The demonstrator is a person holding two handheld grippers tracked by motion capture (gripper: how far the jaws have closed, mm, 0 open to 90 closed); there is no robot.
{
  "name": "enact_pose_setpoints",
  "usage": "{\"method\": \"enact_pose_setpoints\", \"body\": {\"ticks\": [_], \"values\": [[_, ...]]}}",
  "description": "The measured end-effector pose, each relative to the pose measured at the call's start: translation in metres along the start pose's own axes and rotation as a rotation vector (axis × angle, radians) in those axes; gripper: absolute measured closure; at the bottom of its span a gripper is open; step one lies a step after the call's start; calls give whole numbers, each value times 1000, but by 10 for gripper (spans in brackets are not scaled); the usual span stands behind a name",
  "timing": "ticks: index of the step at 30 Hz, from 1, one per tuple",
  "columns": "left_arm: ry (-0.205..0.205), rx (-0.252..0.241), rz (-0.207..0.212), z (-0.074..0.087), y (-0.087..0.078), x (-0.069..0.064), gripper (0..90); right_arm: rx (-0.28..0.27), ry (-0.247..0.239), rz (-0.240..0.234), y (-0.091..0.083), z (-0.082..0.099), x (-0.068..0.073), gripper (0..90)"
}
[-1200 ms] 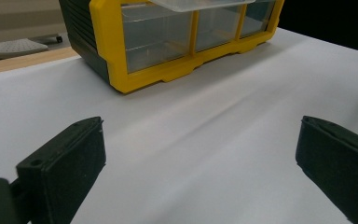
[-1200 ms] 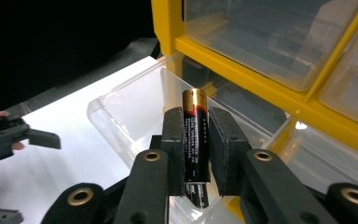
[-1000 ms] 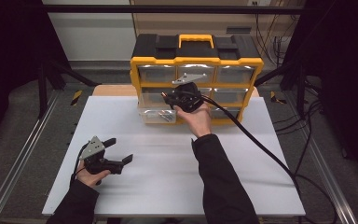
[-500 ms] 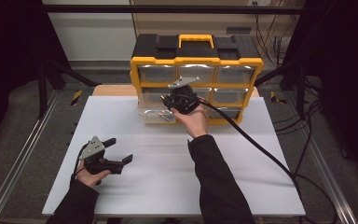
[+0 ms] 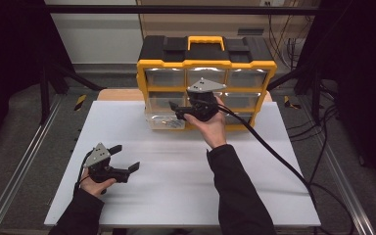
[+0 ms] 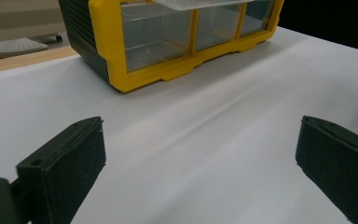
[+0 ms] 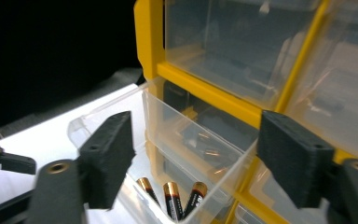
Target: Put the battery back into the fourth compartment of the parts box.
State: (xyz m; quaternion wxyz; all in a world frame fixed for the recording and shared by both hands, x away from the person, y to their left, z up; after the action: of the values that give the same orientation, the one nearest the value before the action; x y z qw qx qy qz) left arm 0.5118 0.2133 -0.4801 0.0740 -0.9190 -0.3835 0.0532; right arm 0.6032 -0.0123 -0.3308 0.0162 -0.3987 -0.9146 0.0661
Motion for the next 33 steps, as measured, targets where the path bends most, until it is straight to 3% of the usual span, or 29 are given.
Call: {"method": "enact_pose_setpoints", "body": {"ticks": [3, 8, 17, 20, 33], "values": [[0, 1, 0, 0, 0, 0, 11, -5, 3, 15, -11, -1, -2, 97], [0, 1, 0, 0, 0, 0, 11, -24, 29, -16, -33, 1, -3, 66], [0, 4, -2, 1, 1, 0, 11, -80, 62, -16, -73, 16, -10, 50], [2, 6, -1, 1, 1, -1, 11, -88, 90, -3, -85, 28, -13, 43], [0, 9, -1, 2, 1, -1, 11, -45, 113, 36, -124, 100, -28, 8]]}}
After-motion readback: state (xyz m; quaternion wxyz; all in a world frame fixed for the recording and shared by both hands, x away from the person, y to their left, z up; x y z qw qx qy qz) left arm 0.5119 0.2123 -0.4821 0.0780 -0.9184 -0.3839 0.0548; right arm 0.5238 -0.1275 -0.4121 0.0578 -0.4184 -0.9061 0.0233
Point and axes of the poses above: each handheld gripper's, and its own axes: y roughly forward along the jaws, z roughly out of its underside, x roughly to its left, the point moved 8 cm from there along y, roughly forward along the jaws, and after that the axes turned 11 degrees about -x, right-handed, at the moved point
